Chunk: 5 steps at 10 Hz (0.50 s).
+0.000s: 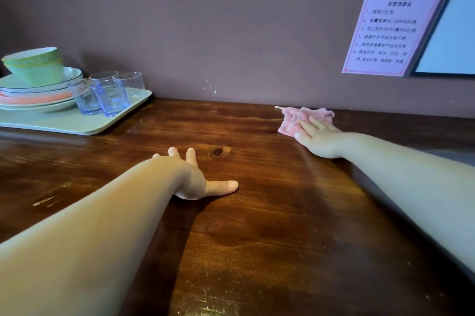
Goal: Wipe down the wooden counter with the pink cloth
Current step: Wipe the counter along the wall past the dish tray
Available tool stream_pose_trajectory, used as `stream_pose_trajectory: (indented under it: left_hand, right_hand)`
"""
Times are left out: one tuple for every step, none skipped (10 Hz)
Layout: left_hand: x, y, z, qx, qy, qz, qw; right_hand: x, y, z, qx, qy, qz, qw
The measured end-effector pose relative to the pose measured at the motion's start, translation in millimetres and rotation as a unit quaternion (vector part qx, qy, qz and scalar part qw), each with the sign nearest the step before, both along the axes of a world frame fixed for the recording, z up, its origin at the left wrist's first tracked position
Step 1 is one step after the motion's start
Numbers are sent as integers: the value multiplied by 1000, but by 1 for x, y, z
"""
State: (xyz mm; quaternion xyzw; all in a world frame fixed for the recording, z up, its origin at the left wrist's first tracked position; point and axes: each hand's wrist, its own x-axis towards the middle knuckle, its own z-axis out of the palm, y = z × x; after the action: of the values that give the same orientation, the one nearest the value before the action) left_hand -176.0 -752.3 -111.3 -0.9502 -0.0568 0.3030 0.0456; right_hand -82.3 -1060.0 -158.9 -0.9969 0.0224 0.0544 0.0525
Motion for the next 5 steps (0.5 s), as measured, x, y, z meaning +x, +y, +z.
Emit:
stream_pose_trajectory:
  left_hand:
    - [0,2,-5,9,6,-10,1000]
    - [2,0,-8,-24,-23,0,999]
    - [-2,3,-14,-23,-42,-13,999]
    - [1,3,-18,-26,-50,-15,998]
    - [5,3,-15,-24,-26,-11,999]
  right_hand:
    - [2,-14,-1,11,1,13,1000]
    - [7,-15,8,16,3,-2,1000]
    - [6,-13,7,12,12,-6,1000]
    - [3,-29,-2,23,5,-42,999]
    - [6,-45,2,23,2,-57,998]
